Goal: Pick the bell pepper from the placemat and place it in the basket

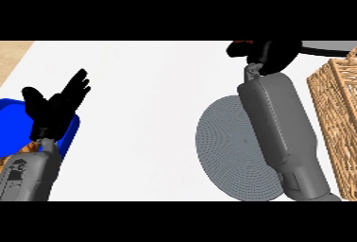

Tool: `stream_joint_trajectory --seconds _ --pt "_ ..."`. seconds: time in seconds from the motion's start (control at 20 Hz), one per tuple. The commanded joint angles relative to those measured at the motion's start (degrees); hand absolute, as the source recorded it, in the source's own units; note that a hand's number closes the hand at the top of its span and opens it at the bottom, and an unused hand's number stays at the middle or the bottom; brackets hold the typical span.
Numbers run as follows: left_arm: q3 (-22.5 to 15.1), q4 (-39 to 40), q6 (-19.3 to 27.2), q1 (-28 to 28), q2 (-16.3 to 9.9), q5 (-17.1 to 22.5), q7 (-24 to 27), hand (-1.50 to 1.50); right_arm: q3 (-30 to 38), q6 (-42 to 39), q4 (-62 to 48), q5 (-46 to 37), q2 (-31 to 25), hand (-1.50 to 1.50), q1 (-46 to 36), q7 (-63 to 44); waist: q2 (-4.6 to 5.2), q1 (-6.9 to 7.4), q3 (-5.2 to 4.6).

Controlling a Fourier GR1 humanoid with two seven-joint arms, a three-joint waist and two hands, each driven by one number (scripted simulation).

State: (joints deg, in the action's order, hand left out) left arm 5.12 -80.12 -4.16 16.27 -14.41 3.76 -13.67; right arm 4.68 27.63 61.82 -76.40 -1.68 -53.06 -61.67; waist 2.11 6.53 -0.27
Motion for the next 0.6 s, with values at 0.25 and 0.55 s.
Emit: stream_joint_trajectory --seconds 0.25,0.55 --pt "0.52 1.11 -0.43 0.67 -0.58 0.20 -0.37 0.00 10.57 1.62 -13.72 -15.44 -4.80 1.50 -17.13 -15.45 0.00 -0.10 -0.04" --pt "-0.77 0.84 1.18 0.71 0.71 -1.58 0.26 0.00 15.38 1.02 -20.57 -22.44 -7.99 1.50 -24.60 -17.88 -0.09 -0.48 0.05"
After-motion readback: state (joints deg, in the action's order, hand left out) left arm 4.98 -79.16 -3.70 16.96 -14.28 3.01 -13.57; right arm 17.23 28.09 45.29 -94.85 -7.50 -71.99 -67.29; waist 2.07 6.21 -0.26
